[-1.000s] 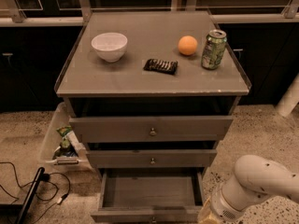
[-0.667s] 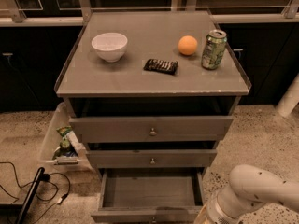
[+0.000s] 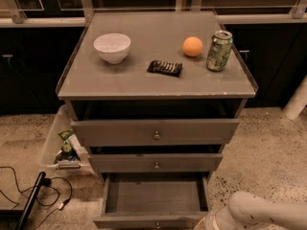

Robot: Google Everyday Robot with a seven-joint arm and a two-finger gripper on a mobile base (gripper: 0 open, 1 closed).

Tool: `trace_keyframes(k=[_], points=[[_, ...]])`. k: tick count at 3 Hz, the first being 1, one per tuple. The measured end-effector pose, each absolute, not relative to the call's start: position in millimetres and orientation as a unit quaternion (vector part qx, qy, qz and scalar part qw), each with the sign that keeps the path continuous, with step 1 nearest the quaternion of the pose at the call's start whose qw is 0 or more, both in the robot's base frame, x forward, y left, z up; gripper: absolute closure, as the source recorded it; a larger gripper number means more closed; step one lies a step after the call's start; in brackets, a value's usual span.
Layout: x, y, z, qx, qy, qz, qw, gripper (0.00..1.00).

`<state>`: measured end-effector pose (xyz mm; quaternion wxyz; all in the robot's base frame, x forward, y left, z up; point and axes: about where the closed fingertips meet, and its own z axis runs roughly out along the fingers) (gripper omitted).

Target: Close bottom drawer

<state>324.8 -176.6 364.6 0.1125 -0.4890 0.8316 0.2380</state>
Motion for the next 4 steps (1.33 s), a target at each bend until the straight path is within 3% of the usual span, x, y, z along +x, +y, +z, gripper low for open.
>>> trace_keyframes(k=[1, 2, 4], points=[[376, -224, 316, -0.481, 0.838, 0.219, 0.132, 1.00], [377, -226, 307, -0.478, 0.840, 0.222, 0.128, 1.00], [432, -256, 257, -0.486, 0.832, 0.199, 0.181, 1.00]])
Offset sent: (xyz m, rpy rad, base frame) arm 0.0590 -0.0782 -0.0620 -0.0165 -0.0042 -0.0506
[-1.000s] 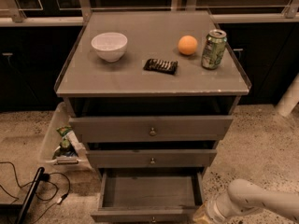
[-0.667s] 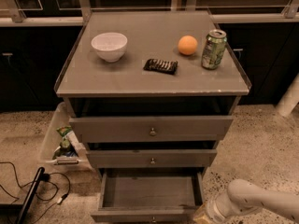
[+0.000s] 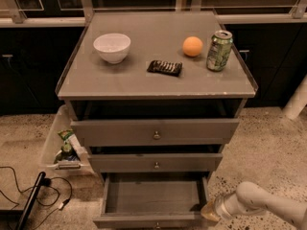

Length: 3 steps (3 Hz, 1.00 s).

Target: Close bottom drawer

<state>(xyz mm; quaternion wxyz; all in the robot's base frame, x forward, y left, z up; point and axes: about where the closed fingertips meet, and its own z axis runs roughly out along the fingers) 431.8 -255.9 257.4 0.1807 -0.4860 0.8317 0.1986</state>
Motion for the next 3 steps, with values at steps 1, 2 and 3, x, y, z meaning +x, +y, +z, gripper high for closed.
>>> trace_keyframes(k=[1, 2, 3], points=[[439, -254, 231, -0.502, 0.818, 0.205, 0.193, 1.00], [429, -251, 225, -0.514, 0.810, 0.205, 0.193, 1.00], [406, -241, 247, -0.539, 0.794, 0.199, 0.197, 1.00]])
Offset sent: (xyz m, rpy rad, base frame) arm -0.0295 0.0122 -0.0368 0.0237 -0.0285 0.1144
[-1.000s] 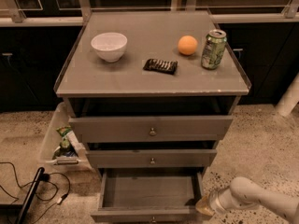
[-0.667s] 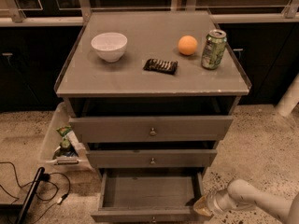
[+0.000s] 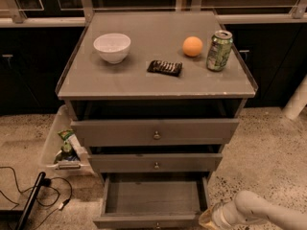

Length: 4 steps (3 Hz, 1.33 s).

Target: Close bottom drawer

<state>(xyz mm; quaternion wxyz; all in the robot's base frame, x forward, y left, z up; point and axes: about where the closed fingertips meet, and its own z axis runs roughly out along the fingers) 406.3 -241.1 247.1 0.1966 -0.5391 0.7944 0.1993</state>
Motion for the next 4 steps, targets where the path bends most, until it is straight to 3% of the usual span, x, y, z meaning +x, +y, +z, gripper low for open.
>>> trace_keyframes(k=[3, 4], points=[[385, -223, 175, -0.535, 0.801, 0.245, 0.114, 1.00], [388, -223, 170, -0.533, 0.802, 0.245, 0.115, 0.81]])
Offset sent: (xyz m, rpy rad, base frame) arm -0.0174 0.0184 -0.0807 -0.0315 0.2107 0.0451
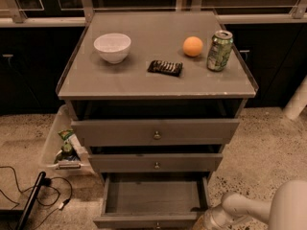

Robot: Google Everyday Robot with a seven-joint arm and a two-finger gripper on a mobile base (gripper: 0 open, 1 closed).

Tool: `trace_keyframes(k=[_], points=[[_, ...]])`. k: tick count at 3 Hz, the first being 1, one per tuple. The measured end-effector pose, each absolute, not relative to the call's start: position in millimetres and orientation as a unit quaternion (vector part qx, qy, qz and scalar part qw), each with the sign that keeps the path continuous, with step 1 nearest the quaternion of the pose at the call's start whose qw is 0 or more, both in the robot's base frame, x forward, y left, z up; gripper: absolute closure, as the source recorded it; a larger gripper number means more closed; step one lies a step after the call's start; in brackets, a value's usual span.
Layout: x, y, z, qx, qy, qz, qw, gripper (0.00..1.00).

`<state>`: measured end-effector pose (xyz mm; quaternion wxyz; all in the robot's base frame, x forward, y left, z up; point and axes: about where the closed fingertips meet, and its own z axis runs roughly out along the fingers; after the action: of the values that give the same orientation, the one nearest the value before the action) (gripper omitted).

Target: Close bottom drawer

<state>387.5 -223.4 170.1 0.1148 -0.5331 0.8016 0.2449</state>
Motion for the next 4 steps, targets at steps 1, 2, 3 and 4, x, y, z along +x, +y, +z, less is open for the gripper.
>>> trace_keyframes(k=[1, 2, 3, 4], points=[[388, -223, 170, -0.533, 0.802, 0.245, 0.115, 0.59], [387, -223, 170, -0.533, 0.802, 0.245, 0.115, 0.35], [387, -223, 170, -0.533, 0.801, 0.245, 0.115, 0.12], [401, -219, 172, -0.540, 0.796, 0.236, 0.137, 0.00]])
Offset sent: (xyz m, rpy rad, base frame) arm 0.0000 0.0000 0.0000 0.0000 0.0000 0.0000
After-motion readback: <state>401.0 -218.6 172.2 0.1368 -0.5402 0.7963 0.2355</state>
